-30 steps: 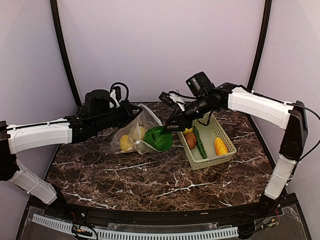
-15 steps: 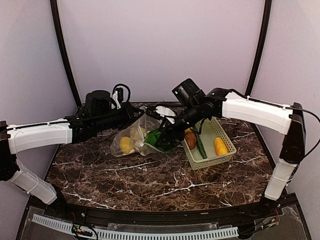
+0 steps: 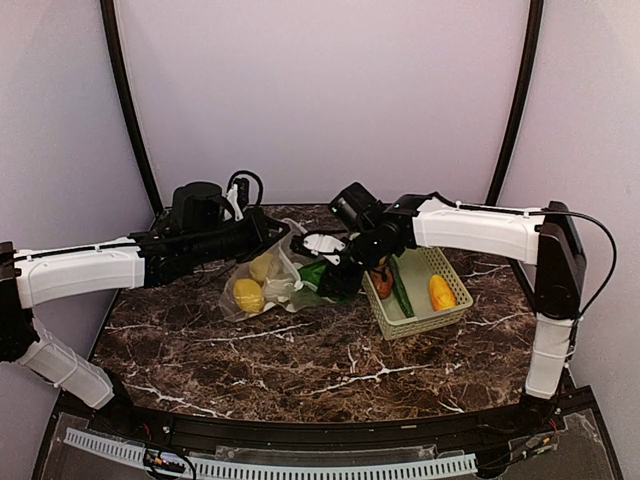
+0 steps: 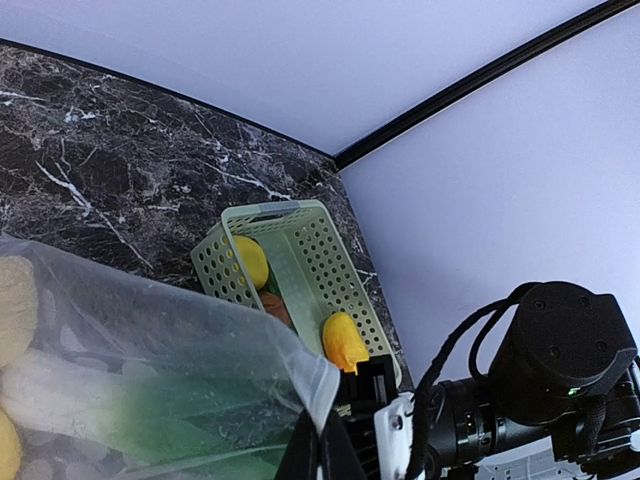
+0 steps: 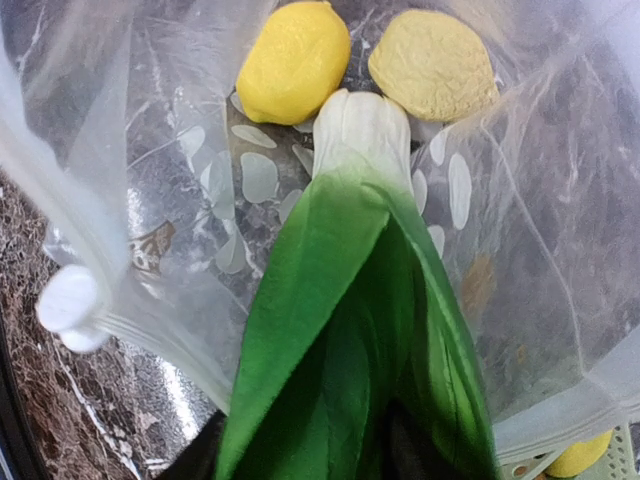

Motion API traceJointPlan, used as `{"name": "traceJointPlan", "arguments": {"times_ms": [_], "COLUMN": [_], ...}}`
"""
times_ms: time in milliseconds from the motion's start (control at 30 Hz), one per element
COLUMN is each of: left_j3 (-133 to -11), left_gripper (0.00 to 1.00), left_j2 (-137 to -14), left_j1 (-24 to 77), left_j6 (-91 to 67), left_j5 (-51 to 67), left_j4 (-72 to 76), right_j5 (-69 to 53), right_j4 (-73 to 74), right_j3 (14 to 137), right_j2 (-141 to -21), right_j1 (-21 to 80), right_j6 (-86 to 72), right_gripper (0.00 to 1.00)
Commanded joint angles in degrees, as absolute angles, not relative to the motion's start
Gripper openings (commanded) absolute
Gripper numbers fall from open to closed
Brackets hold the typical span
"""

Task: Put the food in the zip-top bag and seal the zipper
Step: Adjust the fake vegetable in the zipper food storage bag.

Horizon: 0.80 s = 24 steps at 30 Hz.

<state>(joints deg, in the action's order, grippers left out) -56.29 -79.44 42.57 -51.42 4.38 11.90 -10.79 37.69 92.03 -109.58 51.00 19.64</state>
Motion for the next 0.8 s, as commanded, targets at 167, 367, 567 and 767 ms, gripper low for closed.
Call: {"name": "traceJointPlan", "arguments": {"times_ms": [167, 367, 567, 767], "left_j3": [-57.36, -57.8, -58.58, -58.83], "left_gripper": [0.01, 0.01, 0.01, 0.01], "left_j2": [-80.0, -80.9, -81.7, -81.81], "left_j1": [41.68, 41.65, 41.66, 41.61], "left_j6": [-49.03, -48.18, -48.13, -47.99], "left_j5": [8.1, 9.14, 9.94, 10.52], "left_j4": [9.39, 8.71, 8.54, 8.17], "right_j5": [-13.33, -20.22, -23.58, -24.58], "right_j4": [37.16, 38.76, 41.01, 41.05], "right_j3": [93.95, 93.88, 95.26, 95.14], "right_j2": [-106.76, -105.14, -107.13, -106.71], "right_j1": [50.08, 49.42, 48.22, 46.56], "right_j6": [19.75, 18.46, 16.51, 16.57], "right_gripper": [0.15, 0.41, 0.34, 0.23]}}
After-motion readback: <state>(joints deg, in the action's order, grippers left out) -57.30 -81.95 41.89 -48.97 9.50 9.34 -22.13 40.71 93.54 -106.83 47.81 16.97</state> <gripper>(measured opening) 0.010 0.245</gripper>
